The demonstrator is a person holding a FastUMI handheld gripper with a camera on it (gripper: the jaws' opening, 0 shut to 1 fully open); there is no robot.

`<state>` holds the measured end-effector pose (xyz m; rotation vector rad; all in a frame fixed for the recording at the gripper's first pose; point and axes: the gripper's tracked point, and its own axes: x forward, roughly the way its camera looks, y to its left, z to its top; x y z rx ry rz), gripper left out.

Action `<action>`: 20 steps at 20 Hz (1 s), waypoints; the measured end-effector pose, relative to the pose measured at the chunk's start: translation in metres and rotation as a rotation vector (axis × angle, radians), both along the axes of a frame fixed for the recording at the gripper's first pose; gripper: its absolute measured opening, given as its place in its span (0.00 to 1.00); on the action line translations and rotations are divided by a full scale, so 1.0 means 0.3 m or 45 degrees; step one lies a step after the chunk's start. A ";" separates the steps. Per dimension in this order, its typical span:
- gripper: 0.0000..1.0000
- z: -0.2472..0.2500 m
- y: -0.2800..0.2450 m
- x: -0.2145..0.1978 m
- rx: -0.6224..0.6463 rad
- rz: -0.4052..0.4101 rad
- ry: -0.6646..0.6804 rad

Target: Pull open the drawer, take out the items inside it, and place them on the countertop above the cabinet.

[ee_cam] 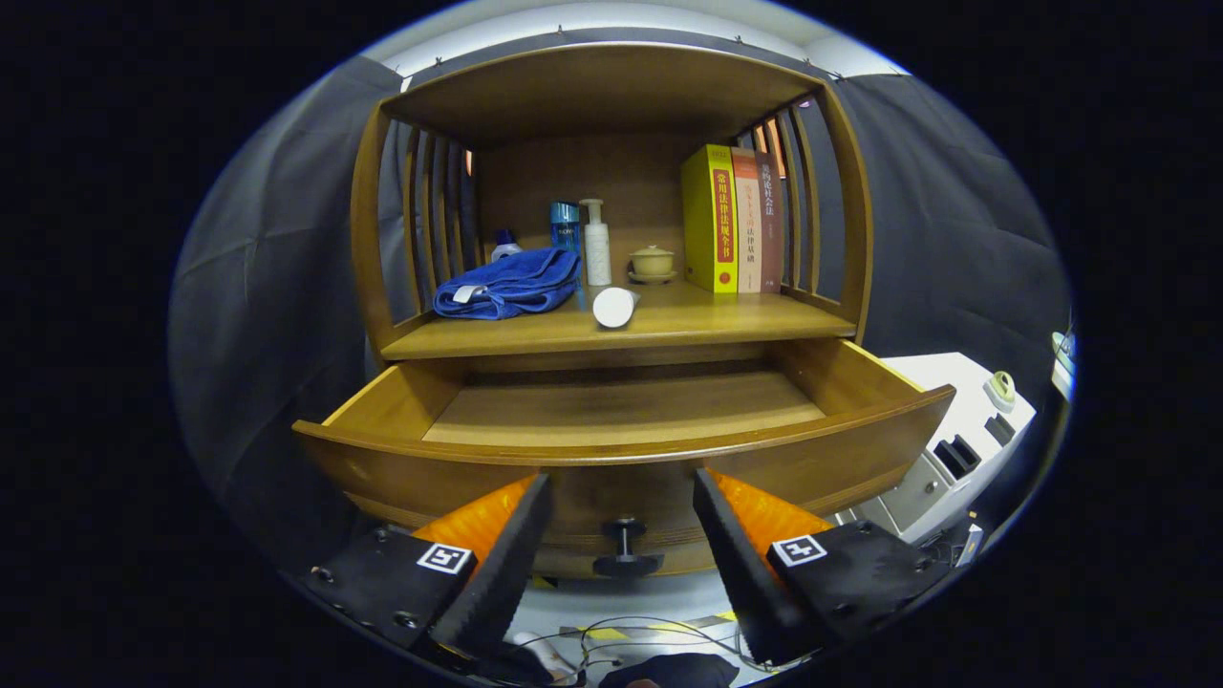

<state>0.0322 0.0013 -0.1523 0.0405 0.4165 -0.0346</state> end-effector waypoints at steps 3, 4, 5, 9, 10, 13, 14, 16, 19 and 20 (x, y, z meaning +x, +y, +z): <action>0.98 0.000 0.002 0.049 -0.001 -0.002 -0.001; 0.98 -0.003 0.002 0.073 -0.003 -0.004 -0.004; 0.98 -0.004 0.003 0.094 -0.009 -0.006 -0.010; 0.99 -0.008 -0.002 0.182 -0.011 -0.006 -0.039; 0.99 -0.010 -0.003 0.199 -0.007 -0.006 -0.046; 0.98 -0.014 -0.008 0.269 -0.016 -0.004 -0.068; 0.98 -0.015 -0.009 0.289 -0.019 -0.005 -0.079; 0.98 -0.018 -0.011 0.328 -0.026 -0.006 -0.096; 0.99 -0.030 -0.013 0.379 -0.057 -0.005 -0.092; 0.99 -0.032 -0.009 0.392 -0.062 -0.006 -0.097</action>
